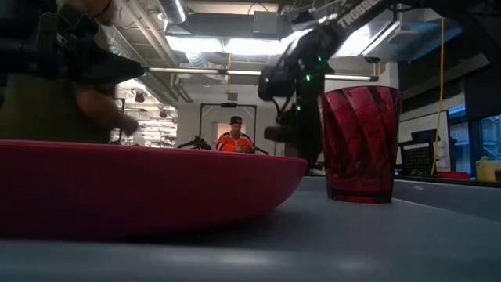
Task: Pick and place plate/cup/fork/spoon on tray
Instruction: Put the white orange fork on the right side of the pink plate
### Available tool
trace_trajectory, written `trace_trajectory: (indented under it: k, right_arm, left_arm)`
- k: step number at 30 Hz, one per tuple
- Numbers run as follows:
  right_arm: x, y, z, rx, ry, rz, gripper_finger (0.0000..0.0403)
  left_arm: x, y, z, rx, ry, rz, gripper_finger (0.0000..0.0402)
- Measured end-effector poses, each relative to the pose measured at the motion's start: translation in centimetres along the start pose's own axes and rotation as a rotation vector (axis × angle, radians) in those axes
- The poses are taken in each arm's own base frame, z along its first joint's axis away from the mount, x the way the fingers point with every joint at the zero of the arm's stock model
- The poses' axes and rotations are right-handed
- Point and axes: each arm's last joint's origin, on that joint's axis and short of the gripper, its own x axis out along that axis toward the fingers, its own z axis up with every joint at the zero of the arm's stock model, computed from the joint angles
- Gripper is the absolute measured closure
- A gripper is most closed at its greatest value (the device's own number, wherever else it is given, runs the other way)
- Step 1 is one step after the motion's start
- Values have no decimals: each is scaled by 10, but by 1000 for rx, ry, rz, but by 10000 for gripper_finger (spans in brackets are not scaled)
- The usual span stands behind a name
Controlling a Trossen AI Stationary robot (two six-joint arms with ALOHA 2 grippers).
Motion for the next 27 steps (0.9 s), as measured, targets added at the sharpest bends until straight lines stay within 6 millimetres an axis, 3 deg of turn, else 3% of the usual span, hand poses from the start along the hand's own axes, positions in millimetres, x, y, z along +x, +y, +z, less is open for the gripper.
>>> trace_trajectory:
  k: [7, 13, 17, 20, 27]
  right_arm:
    - [-56, 5, 15, -62, -29, -36, 396]
    - [-119, 15, 6, -157, -37, -77, 397]
    - [-161, 17, -9, -128, -79, -123, 397]
    - [-186, 29, -23, -133, -135, -34, 397]
    - [-211, 55, -69, -27, -153, 71, 397]
  left_arm:
    - [0, 0, 0, 0, 0, 0, 331]
    - [0, 0, 0, 0, 0, 0, 331]
    - [0, 0, 0, 0, 0, 0, 331]
    - [0, 0, 0, 0, 0, 0, 331]
    - [0, 0, 0, 0, 0, 0, 331]
